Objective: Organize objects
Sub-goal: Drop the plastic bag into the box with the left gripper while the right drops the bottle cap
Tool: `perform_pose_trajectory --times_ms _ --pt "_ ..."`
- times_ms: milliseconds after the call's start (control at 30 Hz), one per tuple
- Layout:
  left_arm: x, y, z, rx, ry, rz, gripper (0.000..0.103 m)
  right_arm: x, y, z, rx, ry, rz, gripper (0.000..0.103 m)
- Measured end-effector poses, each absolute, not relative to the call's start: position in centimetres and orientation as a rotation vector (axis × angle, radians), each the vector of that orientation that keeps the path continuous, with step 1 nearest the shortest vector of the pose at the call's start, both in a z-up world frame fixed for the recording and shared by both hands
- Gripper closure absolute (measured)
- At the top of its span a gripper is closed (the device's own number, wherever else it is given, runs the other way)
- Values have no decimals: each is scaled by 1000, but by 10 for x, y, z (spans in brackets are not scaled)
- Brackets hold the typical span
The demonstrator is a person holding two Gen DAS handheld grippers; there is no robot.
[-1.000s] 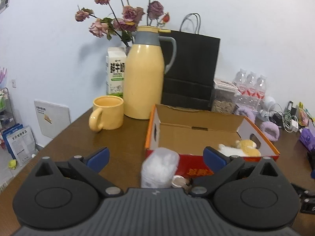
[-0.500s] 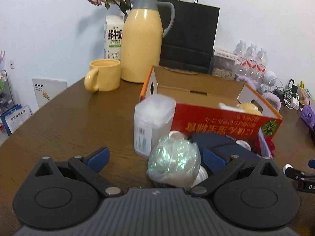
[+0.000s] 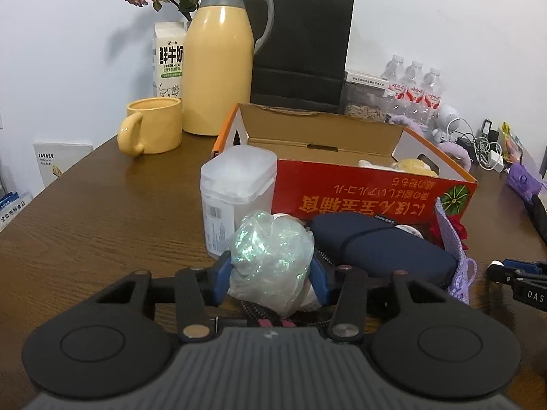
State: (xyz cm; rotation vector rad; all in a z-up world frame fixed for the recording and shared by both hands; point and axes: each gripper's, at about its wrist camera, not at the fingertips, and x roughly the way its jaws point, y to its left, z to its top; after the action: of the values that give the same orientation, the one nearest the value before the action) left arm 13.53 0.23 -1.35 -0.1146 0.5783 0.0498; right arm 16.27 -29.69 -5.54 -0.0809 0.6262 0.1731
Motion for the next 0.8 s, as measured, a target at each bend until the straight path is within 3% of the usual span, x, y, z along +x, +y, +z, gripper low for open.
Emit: perform_pose_trajectory --times_ms 433,800 --pt "127 2 28 -106 441 43 57 152 -278 -21 -71 472 221 76" --pt "171 -12 66 -95 362 6 57 183 -237 18 -56 365 293 76"
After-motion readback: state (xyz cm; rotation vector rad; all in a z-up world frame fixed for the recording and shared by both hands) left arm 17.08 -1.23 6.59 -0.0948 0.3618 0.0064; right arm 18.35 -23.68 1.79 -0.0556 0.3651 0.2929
